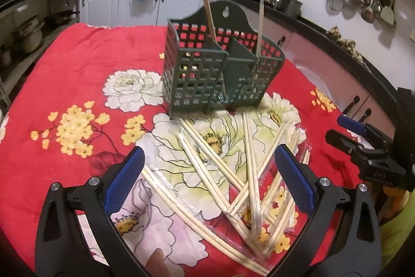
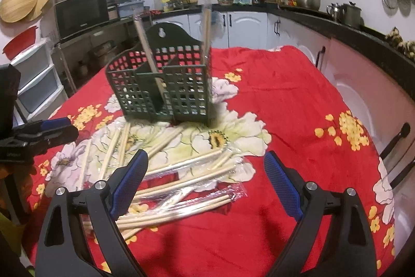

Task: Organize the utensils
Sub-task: 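Move the right gripper back down to the chopstick pile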

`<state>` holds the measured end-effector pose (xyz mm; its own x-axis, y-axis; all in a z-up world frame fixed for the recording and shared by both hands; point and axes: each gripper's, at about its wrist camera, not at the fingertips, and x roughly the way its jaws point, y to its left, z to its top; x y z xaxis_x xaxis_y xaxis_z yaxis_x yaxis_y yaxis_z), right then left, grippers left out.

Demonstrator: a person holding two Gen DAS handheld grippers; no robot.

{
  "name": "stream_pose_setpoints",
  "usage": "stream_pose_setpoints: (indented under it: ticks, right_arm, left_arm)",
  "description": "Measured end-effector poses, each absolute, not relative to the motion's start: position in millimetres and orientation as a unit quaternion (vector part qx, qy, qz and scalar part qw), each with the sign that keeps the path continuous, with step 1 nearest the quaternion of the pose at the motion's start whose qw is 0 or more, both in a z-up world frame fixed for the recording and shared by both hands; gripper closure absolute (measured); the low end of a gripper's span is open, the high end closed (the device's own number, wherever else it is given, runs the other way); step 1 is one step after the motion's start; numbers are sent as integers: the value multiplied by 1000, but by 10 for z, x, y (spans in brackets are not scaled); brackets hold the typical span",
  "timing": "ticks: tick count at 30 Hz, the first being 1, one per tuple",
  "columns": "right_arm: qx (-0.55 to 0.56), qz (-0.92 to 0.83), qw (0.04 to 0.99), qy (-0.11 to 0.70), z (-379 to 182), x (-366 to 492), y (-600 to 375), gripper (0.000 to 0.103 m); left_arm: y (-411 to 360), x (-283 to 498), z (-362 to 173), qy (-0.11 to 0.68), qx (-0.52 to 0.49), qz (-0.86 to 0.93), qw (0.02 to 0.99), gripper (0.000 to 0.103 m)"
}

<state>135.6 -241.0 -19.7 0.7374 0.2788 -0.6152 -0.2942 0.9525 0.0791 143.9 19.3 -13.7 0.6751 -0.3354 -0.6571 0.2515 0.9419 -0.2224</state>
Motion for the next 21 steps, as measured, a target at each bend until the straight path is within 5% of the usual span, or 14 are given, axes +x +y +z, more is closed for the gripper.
stream_pose_setpoints:
  ticks: [8, 15, 21]
  right_arm:
    - [-2, 139, 924, 356, -374, 1512, -2536, 22]
    - [3, 136, 917, 376, -454, 1635, -2561, 27]
    - [9, 137, 905, 402, -548, 1794, -2601, 39]
  left_arm:
    - [148, 1620, -369, 407, -60, -163, 897, 11]
    - [230, 1908, -537, 443, -74, -152, 881, 38]
    - [320, 2141, -575, 458, -99, -142, 872, 50]
